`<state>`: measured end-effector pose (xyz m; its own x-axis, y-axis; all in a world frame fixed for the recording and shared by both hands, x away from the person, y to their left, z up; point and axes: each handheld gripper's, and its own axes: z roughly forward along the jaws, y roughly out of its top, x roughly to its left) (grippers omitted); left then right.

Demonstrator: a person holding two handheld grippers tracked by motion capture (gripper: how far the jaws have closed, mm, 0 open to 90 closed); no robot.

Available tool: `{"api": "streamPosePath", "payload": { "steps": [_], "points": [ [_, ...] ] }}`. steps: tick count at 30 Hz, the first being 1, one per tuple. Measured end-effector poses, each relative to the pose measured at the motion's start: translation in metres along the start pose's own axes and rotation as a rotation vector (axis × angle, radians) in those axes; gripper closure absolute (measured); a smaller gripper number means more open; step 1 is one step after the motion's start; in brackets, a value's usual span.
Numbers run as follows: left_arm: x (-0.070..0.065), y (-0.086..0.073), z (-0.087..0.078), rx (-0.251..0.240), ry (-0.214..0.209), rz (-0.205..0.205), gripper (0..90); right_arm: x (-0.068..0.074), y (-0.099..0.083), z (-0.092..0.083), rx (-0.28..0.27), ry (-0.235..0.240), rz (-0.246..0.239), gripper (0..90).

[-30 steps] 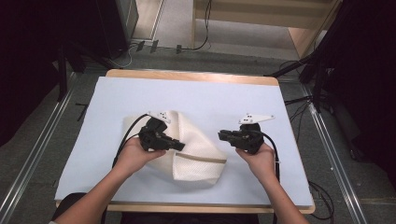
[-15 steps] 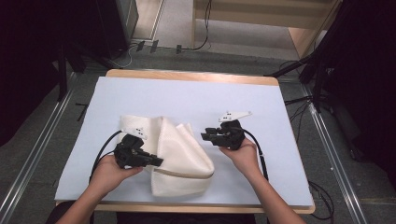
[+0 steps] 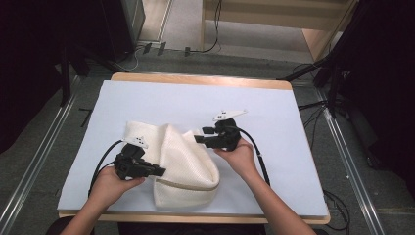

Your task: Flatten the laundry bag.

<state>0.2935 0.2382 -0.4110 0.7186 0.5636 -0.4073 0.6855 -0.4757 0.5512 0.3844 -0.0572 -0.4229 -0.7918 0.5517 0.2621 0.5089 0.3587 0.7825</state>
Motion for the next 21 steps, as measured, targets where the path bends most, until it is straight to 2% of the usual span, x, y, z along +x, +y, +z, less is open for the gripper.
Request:
{"api": "streamPosePath", "payload": {
  "steps": [2, 3, 4, 5, 7, 8, 10, 12, 16, 17, 19, 20, 21],
  "points": [
    [-0.001, 0.000, 0.000, -0.003, 0.004, 0.005, 85.9, 0.002, -0.003, 0.013, 0.053, 0.004, 0.007, 48.4],
    [-0.001, 0.000, 0.000, -0.003, 0.004, 0.005, 85.9, 0.002, -0.003, 0.013, 0.053, 0.004, 0.007, 48.4],
    [-0.001, 0.000, -0.001, 0.002, 0.007, 0.010, 85.8, 0.001, -0.007, 0.024, 0.102, 0.023, 0.012, 54.9],
    [-0.001, 0.000, -0.001, 0.002, 0.007, 0.010, 85.9, 0.001, -0.009, 0.027, 0.127, 0.020, 0.021, 61.0],
    [-0.001, 0.000, 0.000, -0.002, 0.006, 0.004, 85.9, -0.002, -0.010, 0.028, 0.144, 0.037, 0.028, 77.4],
    [-0.001, 0.001, 0.000, -0.003, 0.009, 0.008, 85.9, -0.003, -0.009, 0.026, 0.142, 0.042, 0.038, 81.8],
    [-0.002, 0.001, -0.001, -0.010, 0.015, 0.010, 85.9, -0.006, -0.006, 0.018, 0.127, 0.034, 0.034, 83.8],
    [-0.002, 0.002, -0.002, -0.024, 0.027, 0.013, 85.9, -0.009, -0.003, 0.008, 0.095, -0.006, 0.006, 84.2],
    [-0.003, 0.003, -0.008, -0.067, 0.058, 0.020, 86.1, -0.021, 0.004, -0.017, 0.007, -0.083, 0.015, 84.4],
    [-0.003, 0.003, -0.008, -0.067, 0.058, 0.020, 86.1, -0.021, 0.004, -0.017, 0.007, -0.083, 0.015, 84.4],
    [-0.003, 0.003, -0.010, -0.082, 0.068, 0.020, 86.1, -0.028, 0.007, -0.031, -0.043, -0.126, 0.015, 84.4],
    [-0.002, 0.003, -0.011, -0.092, 0.070, 0.011, 86.1, -0.035, 0.011, -0.045, -0.086, -0.173, 0.014, 84.4],
    [0.001, 0.003, -0.012, -0.106, 0.080, -0.002, 86.1, -0.037, 0.011, -0.050, -0.102, -0.187, 0.017, 84.4]
  ]
}}
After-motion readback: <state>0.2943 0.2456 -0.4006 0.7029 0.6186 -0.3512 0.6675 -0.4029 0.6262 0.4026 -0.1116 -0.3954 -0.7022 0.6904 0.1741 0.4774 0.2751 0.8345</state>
